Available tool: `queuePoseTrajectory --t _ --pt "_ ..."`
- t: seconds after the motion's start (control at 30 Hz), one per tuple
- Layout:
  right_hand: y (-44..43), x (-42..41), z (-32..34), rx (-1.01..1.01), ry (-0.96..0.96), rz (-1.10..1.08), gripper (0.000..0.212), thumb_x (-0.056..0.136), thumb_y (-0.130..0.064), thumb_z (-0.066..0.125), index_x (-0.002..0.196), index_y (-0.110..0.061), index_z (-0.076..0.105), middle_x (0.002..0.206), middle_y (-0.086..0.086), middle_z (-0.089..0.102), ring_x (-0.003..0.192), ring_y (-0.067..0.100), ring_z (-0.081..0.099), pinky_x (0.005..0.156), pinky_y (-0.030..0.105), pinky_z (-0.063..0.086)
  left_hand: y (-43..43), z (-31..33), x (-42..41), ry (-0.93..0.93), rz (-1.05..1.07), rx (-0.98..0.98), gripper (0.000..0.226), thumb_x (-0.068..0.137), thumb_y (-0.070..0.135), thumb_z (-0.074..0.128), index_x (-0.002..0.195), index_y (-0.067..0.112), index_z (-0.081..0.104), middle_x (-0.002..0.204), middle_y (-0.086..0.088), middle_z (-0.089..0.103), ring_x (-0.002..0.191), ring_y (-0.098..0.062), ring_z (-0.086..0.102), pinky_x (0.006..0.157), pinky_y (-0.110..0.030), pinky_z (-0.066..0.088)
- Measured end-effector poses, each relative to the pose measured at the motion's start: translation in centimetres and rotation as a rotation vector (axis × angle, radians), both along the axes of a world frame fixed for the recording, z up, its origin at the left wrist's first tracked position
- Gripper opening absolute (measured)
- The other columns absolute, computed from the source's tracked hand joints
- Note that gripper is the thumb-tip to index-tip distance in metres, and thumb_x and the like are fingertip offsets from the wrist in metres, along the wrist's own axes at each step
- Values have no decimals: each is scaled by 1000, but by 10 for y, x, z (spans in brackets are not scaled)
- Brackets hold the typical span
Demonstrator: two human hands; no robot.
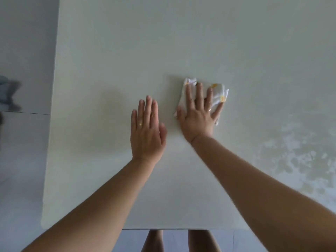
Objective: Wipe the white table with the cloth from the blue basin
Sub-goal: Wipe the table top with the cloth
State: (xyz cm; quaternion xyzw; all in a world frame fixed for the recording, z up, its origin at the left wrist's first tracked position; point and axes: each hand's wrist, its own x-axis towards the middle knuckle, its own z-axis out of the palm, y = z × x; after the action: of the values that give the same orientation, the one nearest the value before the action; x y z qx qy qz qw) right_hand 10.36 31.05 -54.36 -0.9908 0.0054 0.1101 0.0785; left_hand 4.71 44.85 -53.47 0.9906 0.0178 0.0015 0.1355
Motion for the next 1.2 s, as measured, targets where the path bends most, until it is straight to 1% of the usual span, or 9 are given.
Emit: queuePoseTrajectory --t 0.2,0.33,0.43,0.67,0.87,0.93,1.07,1.13,1.2 --pt "-13 11 1 -12 -42 630 59 92 -55 24 148 -37 19 158 -5 17 146 27 9 112 64 1 -5 -14 54 22 80 -22 57 97 30 25 147 3 30 154 -17 27 144 -32 24 118 -46 17" --pt "-48 61 -7 -40 -24 236 61 93 -57 20 147 -43 -2 160 -9 0 147 21 -4 112 60 -7 -4 -21 53 93 49 61 65 96 42 19 150 6 21 159 -12 17 147 -27 14 119 -40 7" --pt "-23 65 -6 0 -20 -4 64 92 -55 24 148 -40 -2 160 -8 -3 146 23 -9 110 62 -13 -5 -21 54 111 53 83 68 95 45 20 151 6 18 160 -11 14 148 -26 11 119 -39 5" --pt "-25 78 -1 -68 -44 552 63 90 -60 19 148 -41 3 160 -8 7 147 24 2 112 63 -3 -5 -16 54 112 57 79 66 92 37 27 149 4 25 157 -15 20 146 -29 17 119 -43 12" --pt "-18 117 -4 13 -24 -62 66 92 -56 28 149 -40 1 160 -8 -2 147 23 -8 110 63 -10 -6 -17 56 108 64 53 65 90 34 32 148 4 28 156 -14 24 145 -30 20 119 -44 14" --pt "16 104 -2 49 -8 53 65 93 -54 29 149 -38 1 160 -7 -3 146 26 -9 107 63 -13 -6 -16 56 113 64 68 65 90 34 32 148 3 29 156 -15 25 145 -30 21 119 -44 14" --pt "16 103 -1 -17 -21 581 60 94 -56 21 149 -41 1 160 -10 2 147 23 -3 112 61 -8 -7 -14 57 125 67 72 66 90 34 33 146 1 30 155 -16 27 145 -29 22 118 -45 16" --pt "-14 129 -5 -63 -51 582 62 93 -59 20 148 -41 -1 160 -10 2 147 21 -3 113 59 -6 -6 -16 56 105 66 68 66 89 33 34 146 1 31 155 -16 28 144 -31 24 118 -44 16" --pt "-38 158 -8 -42 -37 358 62 93 -59 20 148 -43 -4 160 -11 -1 147 20 -5 112 59 -6 -6 -17 56 89 60 69 66 88 33 36 146 1 32 154 -16 28 144 -31 25 118 -44 16"
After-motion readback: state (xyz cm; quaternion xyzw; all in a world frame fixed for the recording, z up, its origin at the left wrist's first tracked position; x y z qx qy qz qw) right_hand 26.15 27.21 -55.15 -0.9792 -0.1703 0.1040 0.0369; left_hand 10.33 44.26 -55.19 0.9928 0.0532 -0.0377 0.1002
